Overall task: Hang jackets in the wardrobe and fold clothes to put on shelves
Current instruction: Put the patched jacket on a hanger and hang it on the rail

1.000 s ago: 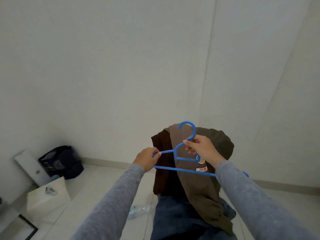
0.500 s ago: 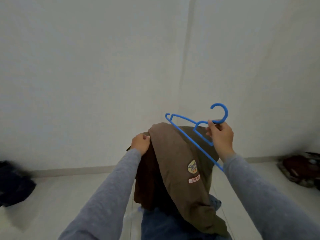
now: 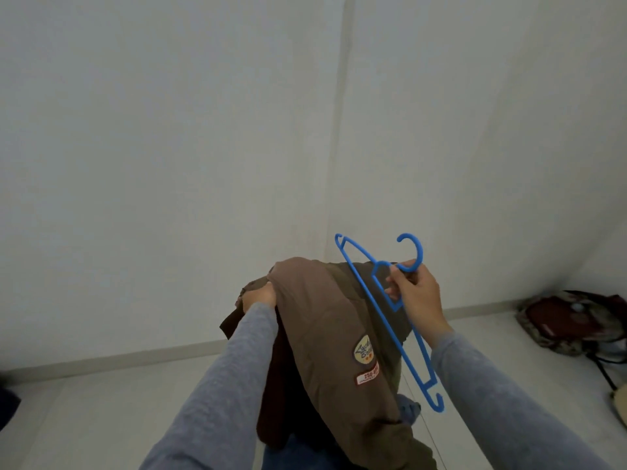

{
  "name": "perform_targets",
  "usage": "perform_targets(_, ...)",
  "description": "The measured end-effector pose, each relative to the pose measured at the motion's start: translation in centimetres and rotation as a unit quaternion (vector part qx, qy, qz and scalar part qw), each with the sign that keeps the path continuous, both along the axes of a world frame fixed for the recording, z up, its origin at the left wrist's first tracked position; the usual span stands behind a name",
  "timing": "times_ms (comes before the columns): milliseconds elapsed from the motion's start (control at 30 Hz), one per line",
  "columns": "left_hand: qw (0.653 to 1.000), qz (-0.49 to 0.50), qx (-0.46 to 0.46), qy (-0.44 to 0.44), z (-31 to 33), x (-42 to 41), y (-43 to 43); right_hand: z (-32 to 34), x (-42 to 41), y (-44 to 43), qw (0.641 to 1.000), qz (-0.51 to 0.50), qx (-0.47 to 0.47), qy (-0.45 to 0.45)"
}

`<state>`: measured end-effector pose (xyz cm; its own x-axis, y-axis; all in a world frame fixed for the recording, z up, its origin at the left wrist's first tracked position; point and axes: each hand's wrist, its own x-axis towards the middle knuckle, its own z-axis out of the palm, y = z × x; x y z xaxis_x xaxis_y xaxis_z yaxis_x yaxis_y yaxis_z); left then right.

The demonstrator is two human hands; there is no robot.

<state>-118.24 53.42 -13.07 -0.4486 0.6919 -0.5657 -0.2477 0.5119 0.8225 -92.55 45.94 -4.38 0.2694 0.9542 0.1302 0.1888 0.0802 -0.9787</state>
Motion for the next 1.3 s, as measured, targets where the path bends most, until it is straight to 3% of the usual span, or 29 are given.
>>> perform_targets(233,0.986,0.017,0.113,-0.120,5.6,2.8,-2.9,0.4,0.7,0.2,0.998,0.045,-0.032,-0.022)
perform_targets(333,0.967,-0.021,0.180,-0.179,8.9,4.3,-3.2,1.3,0.8,0.0,0.996,0.071,-0.029,-0.036)
perform_targets(600,0.927,-0.161,0.312,-0.135,24.1,8.2,-5.7,3.1,-1.7,-0.2,0.983,0.166,-0.056,-0.051)
perform_targets(733,0.907,-0.222,0.353,-0.056,27.2,8.2,-7.5,1.4,-3.3,0.3,0.991,0.089,-0.044,-0.088)
perform_targets(867,0.911,-0.224,0.346,0.010,26.5,6.2,-8.3,1.4,-4.3,0.0,0.995,0.032,-0.032,-0.085)
perform_targets(1033,0.945,-0.205,0.253,0.012,22.5,1.6,-7.5,3.1,-3.5,-0.1,0.993,0.044,-0.018,-0.111)
perform_targets(1100,0.954,-0.209,0.180,0.115,20.7,0.2,-7.1,3.8,-2.9,-0.1,0.992,0.038,-0.004,-0.116)
perform_targets(1133,0.942,-0.242,0.114,0.204,19.6,-0.5,-6.9,4.1,-2.7,-0.1,0.993,0.031,0.006,-0.118)
perform_targets(1167,0.905,-0.299,0.031,0.301,18.3,-1.1,-6.5,4.4,-2.3,0.0,0.993,0.024,0.014,-0.115)
perform_targets(1267,0.714,-0.445,-0.189,0.507,15.2,-1.2,-6.1,4.7,-1.1,0.1,0.997,0.008,0.019,-0.079)
perform_targets(1300,0.695,-0.433,-0.197,0.540,14.6,-0.7,-5.9,4.8,-0.6,0.1,0.997,0.004,0.021,-0.073)
